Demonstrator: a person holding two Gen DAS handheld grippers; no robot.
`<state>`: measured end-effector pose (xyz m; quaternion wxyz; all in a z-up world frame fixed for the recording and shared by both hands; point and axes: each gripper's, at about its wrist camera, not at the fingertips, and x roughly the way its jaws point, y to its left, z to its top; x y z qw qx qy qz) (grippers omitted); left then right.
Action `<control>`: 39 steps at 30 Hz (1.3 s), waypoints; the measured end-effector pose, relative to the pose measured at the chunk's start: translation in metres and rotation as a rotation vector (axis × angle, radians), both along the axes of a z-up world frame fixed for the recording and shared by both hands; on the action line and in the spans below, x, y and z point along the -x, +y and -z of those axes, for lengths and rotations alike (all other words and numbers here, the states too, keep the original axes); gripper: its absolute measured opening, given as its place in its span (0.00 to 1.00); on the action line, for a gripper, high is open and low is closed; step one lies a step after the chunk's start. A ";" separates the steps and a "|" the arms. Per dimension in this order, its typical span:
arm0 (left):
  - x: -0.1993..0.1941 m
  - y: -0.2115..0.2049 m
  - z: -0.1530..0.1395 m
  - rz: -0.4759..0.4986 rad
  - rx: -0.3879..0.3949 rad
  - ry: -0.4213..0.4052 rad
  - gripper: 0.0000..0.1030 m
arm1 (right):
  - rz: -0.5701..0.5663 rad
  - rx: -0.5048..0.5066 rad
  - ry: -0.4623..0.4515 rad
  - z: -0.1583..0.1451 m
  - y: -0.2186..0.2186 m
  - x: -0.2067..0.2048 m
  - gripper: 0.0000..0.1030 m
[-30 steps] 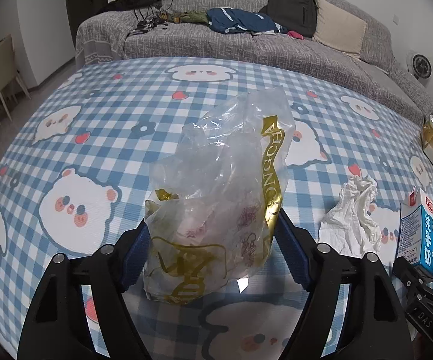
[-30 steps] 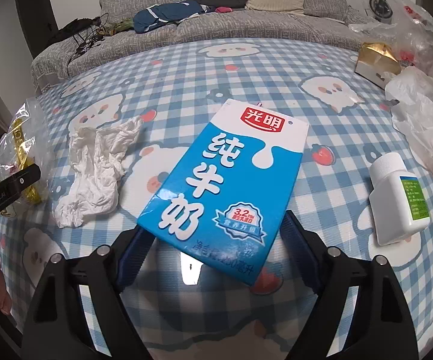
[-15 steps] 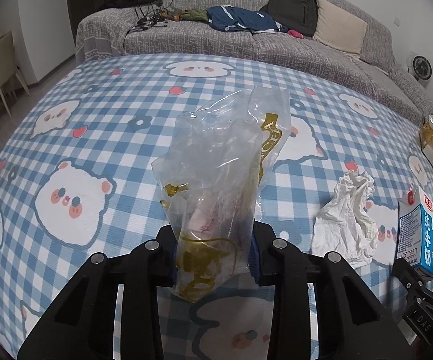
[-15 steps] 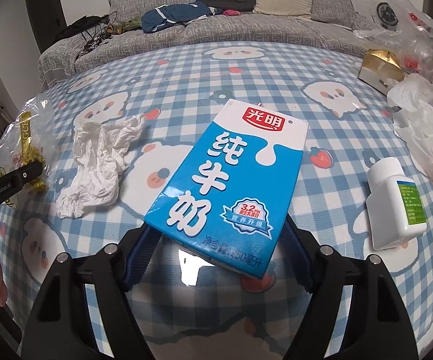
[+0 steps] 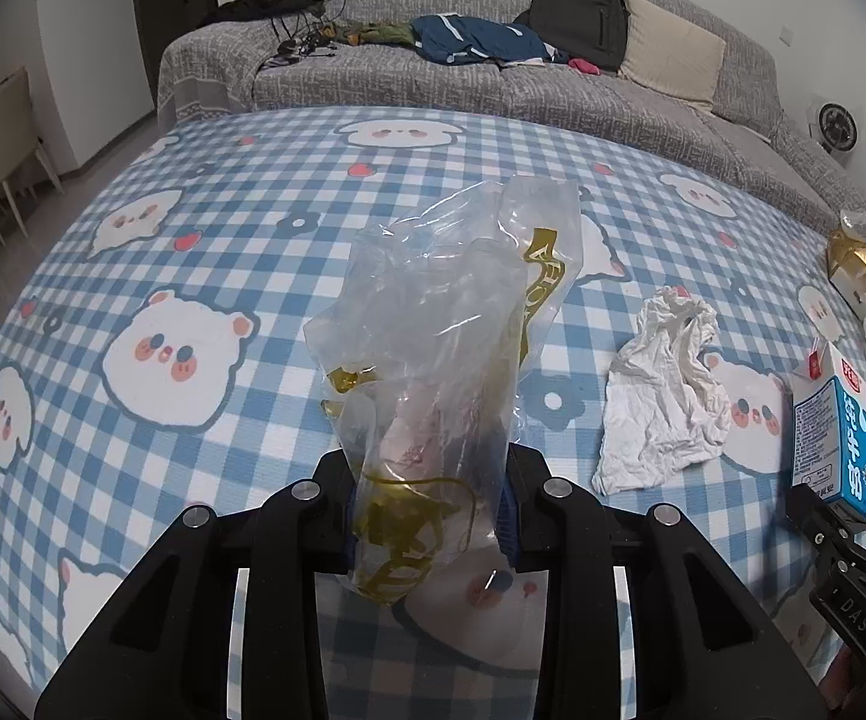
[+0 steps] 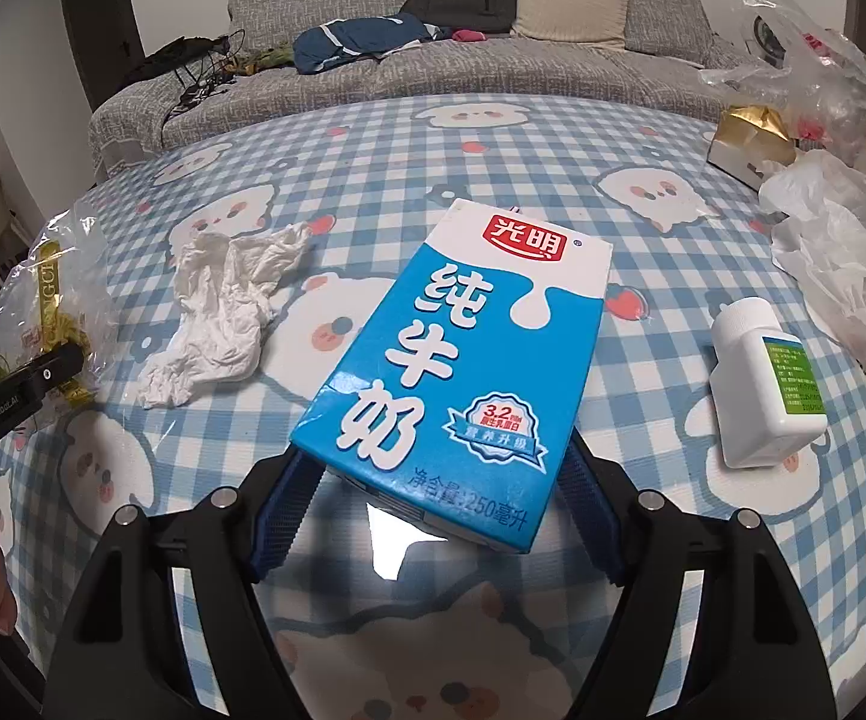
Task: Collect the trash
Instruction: 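Grasp the gold candy bag with the left gripper while the right grasps the blue milk carton, then lift the candy bag and milk carton and carry them over the bin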
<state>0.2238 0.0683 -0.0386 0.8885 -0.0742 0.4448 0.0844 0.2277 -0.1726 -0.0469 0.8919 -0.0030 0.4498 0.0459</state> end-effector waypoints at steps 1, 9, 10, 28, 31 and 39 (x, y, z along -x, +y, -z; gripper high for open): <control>0.004 0.000 -0.002 -0.005 0.004 -0.002 0.31 | -0.003 0.000 -0.002 -0.001 0.001 0.003 0.70; 0.037 -0.007 -0.019 -0.014 0.019 -0.034 0.31 | -0.019 -0.011 -0.019 -0.012 0.005 0.023 0.70; 0.040 -0.008 -0.021 -0.013 0.016 -0.037 0.31 | -0.022 -0.012 -0.023 -0.014 0.005 0.026 0.70; 0.094 -0.027 -0.029 0.062 0.004 -0.087 0.31 | 0.018 0.038 -0.084 -0.040 -0.004 0.091 0.70; 0.104 -0.022 -0.030 0.060 0.005 -0.089 0.31 | 0.015 0.046 -0.091 -0.041 -0.002 0.098 0.70; 0.129 -0.013 -0.032 0.040 0.005 -0.089 0.31 | -0.026 0.057 -0.091 -0.039 0.016 0.112 0.70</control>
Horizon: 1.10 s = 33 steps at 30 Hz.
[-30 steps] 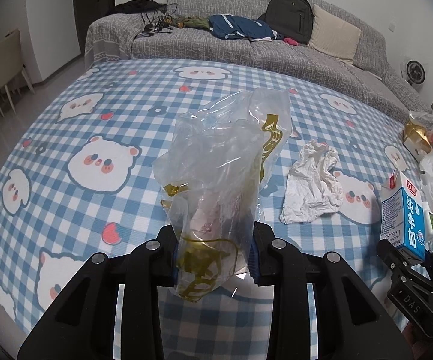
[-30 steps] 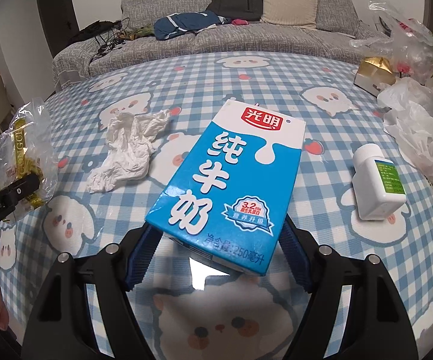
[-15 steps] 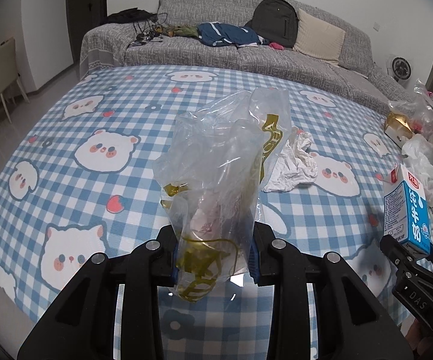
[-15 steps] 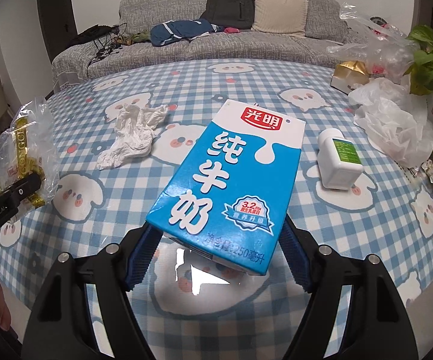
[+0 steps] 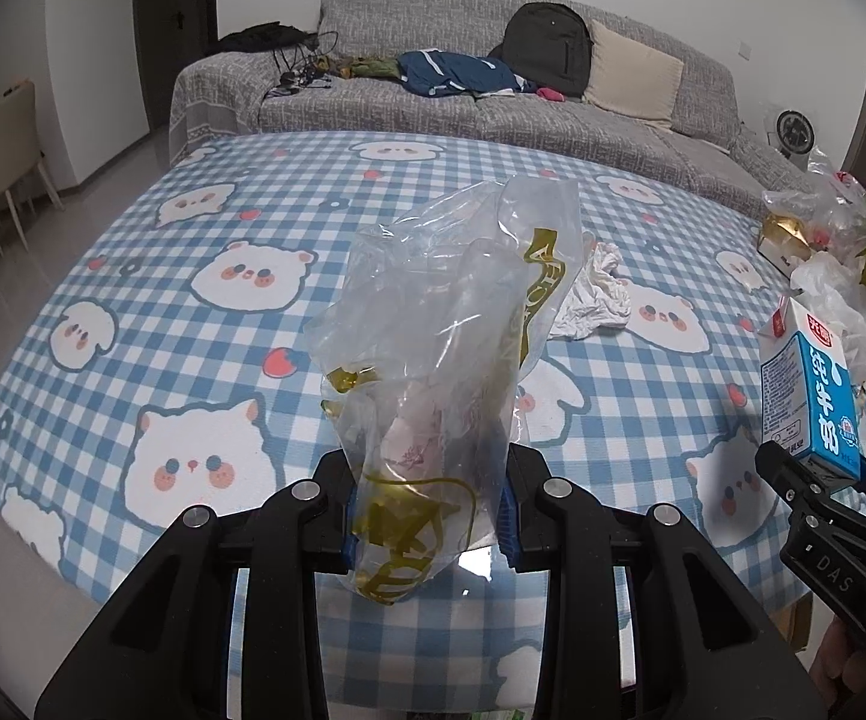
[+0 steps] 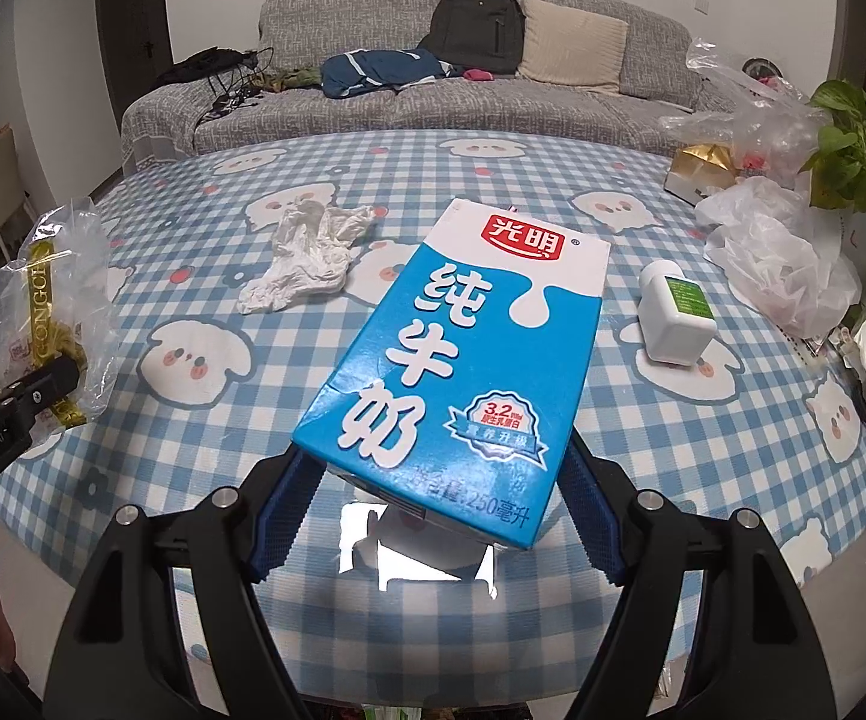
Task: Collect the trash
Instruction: 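Lift the candy bag and milk carton and carry them over the bin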
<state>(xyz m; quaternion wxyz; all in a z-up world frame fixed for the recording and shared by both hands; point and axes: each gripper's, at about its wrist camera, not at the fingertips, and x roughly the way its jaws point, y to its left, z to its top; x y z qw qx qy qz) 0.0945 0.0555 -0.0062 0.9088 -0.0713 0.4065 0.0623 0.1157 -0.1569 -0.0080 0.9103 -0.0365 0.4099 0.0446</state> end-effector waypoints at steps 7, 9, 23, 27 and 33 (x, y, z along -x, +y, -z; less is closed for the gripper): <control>0.019 -0.008 0.001 0.016 -0.020 0.019 0.31 | -0.033 0.008 -0.021 -0.011 0.002 0.019 0.70; 0.026 -0.010 0.000 0.019 -0.024 0.017 0.31 | -0.040 0.007 -0.029 -0.015 0.001 0.026 0.70; 0.080 -0.015 -0.004 0.028 -0.008 -0.004 0.31 | -0.053 -0.035 -0.055 -0.026 -0.013 0.072 0.70; 0.095 -0.015 -0.001 0.028 -0.008 -0.007 0.31 | -0.037 -0.032 -0.067 -0.027 -0.017 0.079 0.70; 0.116 -0.015 0.004 0.029 -0.007 -0.006 0.31 | -0.031 -0.041 -0.064 -0.024 -0.024 0.094 0.70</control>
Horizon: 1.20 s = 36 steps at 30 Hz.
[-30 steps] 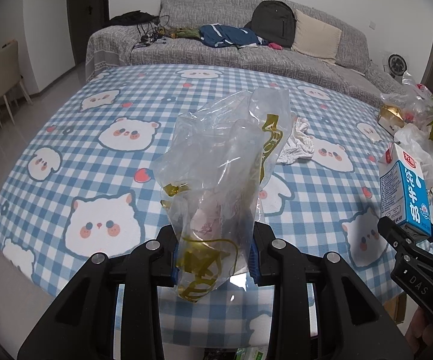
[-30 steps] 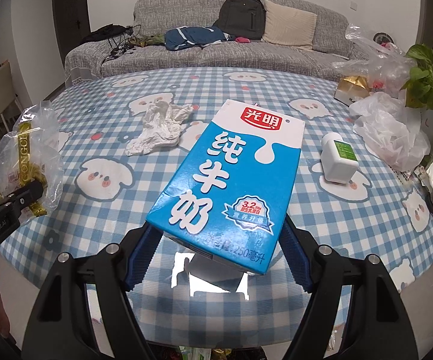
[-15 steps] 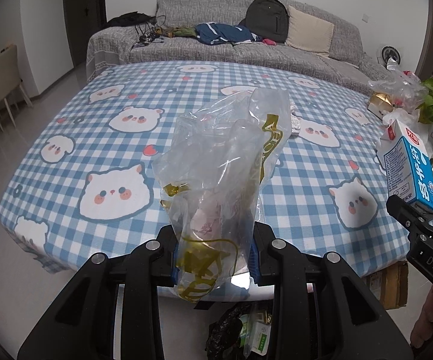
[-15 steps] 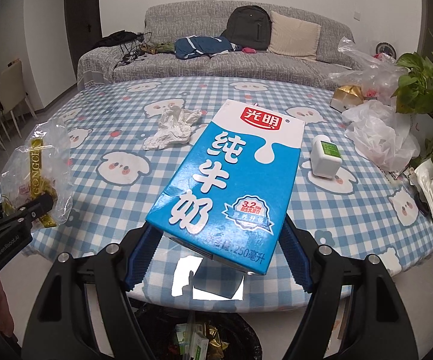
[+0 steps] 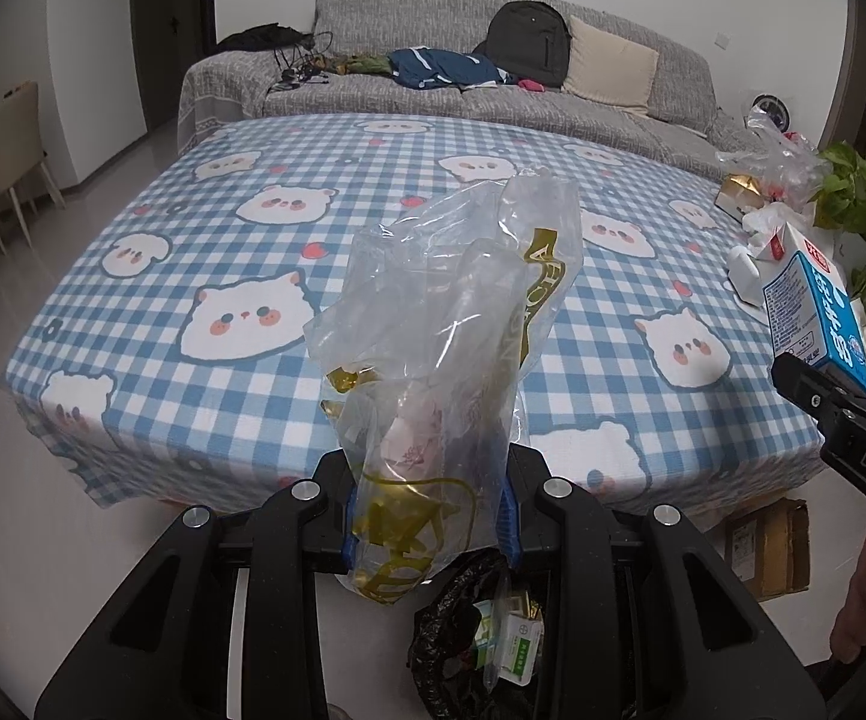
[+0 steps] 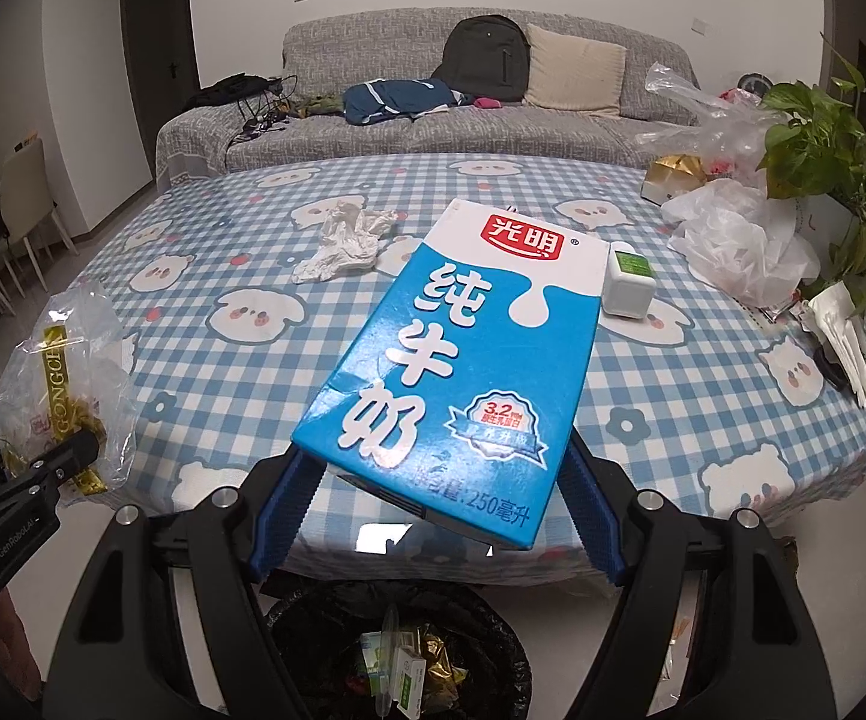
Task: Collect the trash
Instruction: 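Lift the candy bag and milk carton and carry them over the bin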
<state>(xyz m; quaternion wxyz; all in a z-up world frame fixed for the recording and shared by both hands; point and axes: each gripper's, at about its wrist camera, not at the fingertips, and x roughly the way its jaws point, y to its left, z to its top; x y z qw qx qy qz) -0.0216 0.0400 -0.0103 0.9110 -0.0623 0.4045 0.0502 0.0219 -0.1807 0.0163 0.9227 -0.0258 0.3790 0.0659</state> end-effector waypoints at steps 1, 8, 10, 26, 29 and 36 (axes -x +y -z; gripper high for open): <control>0.004 0.000 0.000 -0.001 -0.002 -0.002 0.31 | -0.002 0.000 0.000 0.000 0.000 0.003 0.70; 0.027 0.004 0.006 -0.008 0.021 0.002 0.31 | -0.024 0.003 -0.021 -0.003 0.003 0.025 0.70; 0.032 0.006 0.009 -0.012 0.027 0.008 0.31 | -0.030 0.010 -0.020 -0.001 0.005 0.029 0.70; 0.069 0.014 0.037 -0.028 0.055 0.034 0.31 | -0.091 0.031 0.004 0.030 0.015 0.069 0.70; 0.074 0.015 0.045 -0.031 0.064 0.046 0.31 | -0.109 0.018 0.013 0.035 0.017 0.078 0.70; 0.085 0.014 0.066 -0.025 0.077 0.077 0.31 | -0.130 0.018 0.066 0.062 0.019 0.089 0.70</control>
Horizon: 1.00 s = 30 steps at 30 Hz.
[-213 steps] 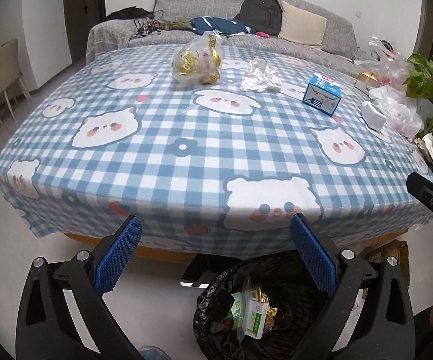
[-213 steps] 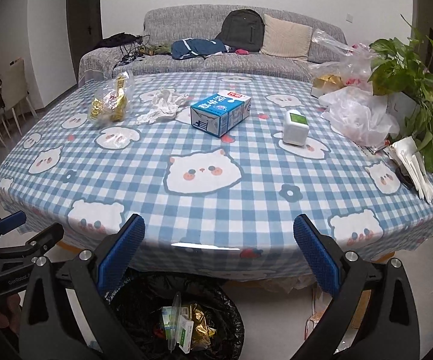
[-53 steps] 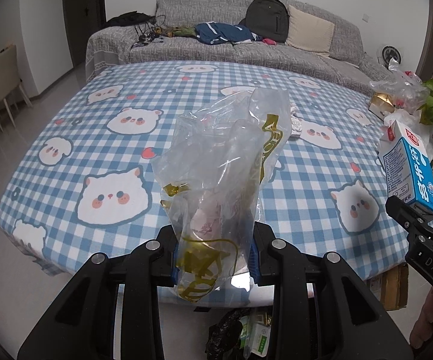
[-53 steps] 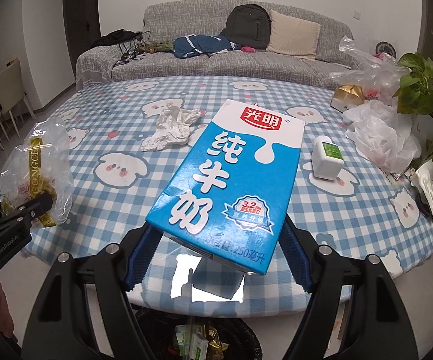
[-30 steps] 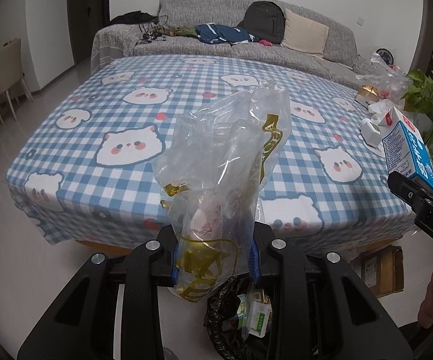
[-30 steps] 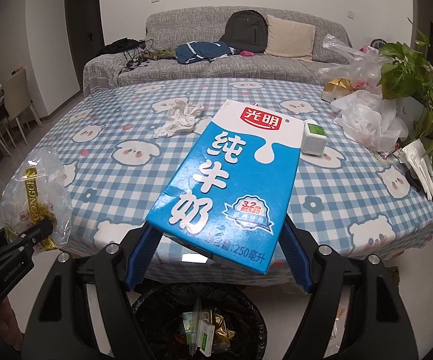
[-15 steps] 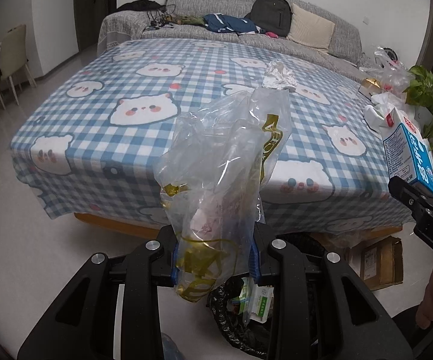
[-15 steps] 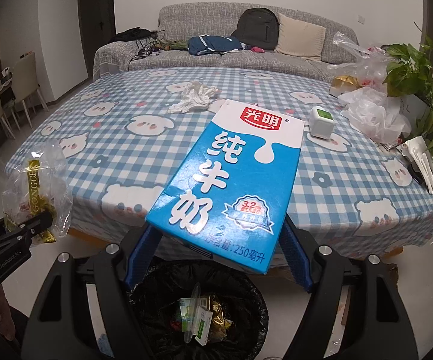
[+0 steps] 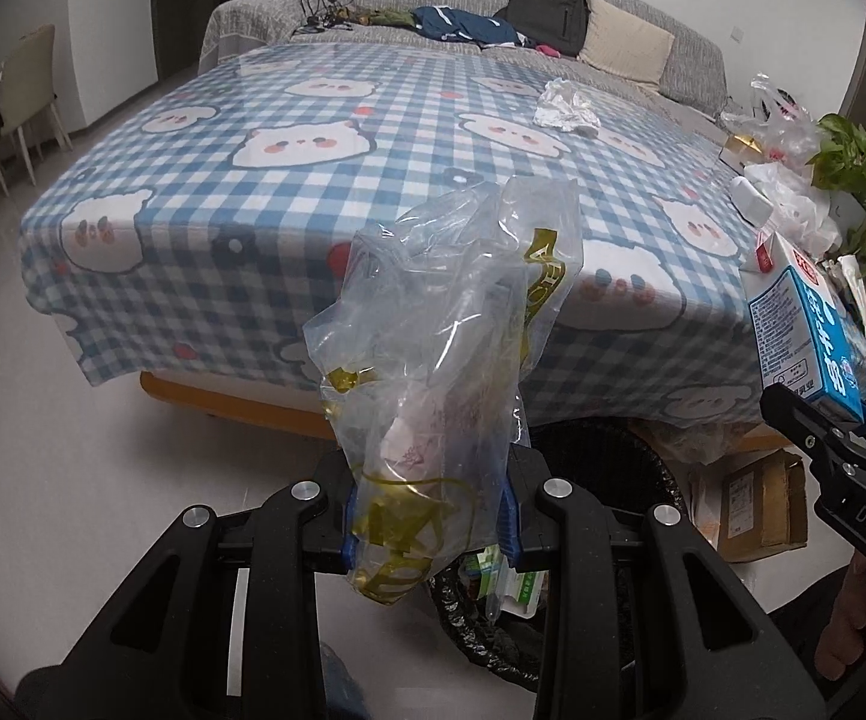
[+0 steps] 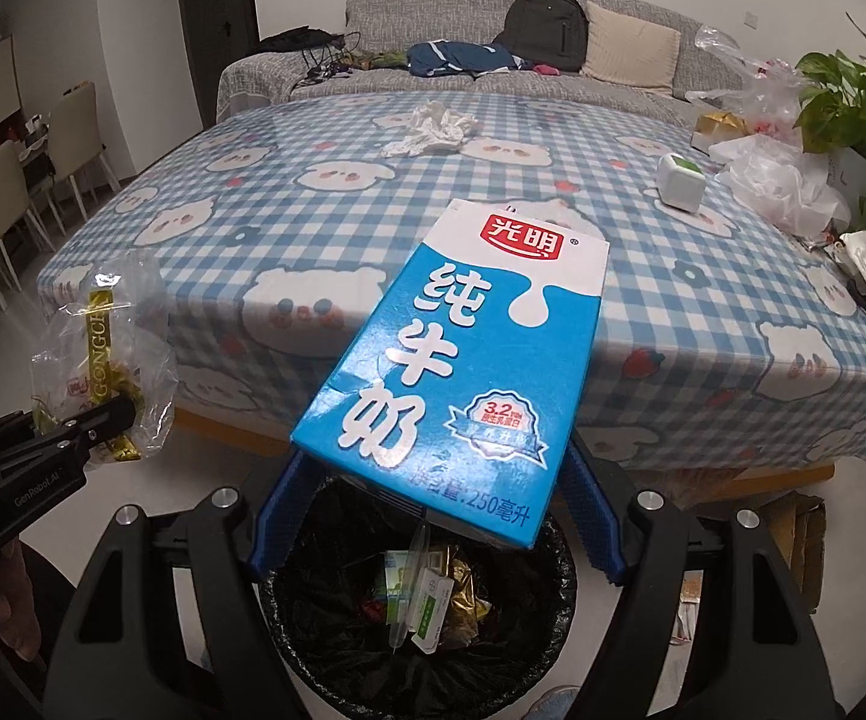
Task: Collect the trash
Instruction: 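Lift the candy bag and milk carton and carry them over the bin, then open the right gripper to drop the blue milk carton into the bin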
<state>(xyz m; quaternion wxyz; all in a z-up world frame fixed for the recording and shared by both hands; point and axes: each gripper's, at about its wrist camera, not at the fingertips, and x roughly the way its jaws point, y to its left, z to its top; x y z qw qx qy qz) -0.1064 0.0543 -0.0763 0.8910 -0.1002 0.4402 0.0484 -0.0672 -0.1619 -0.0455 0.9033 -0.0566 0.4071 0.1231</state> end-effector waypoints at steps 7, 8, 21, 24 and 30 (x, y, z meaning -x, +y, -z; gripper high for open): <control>0.005 0.000 0.022 -0.002 -0.019 0.029 0.31 | -0.004 0.026 0.028 0.024 0.002 0.009 0.70; 0.006 0.000 0.024 -0.003 -0.018 0.032 0.31 | -0.005 0.031 0.033 0.029 0.002 0.010 0.70; 0.020 -0.001 0.077 -0.027 -0.032 0.107 0.31 | -0.002 0.051 0.093 0.075 0.007 0.026 0.69; 0.026 -0.003 0.082 -0.021 -0.038 0.109 0.31 | -0.010 0.065 0.115 0.088 0.009 0.030 0.67; 0.029 -0.004 0.099 -0.028 -0.047 0.141 0.31 | -0.010 0.095 0.184 0.119 0.010 0.029 0.63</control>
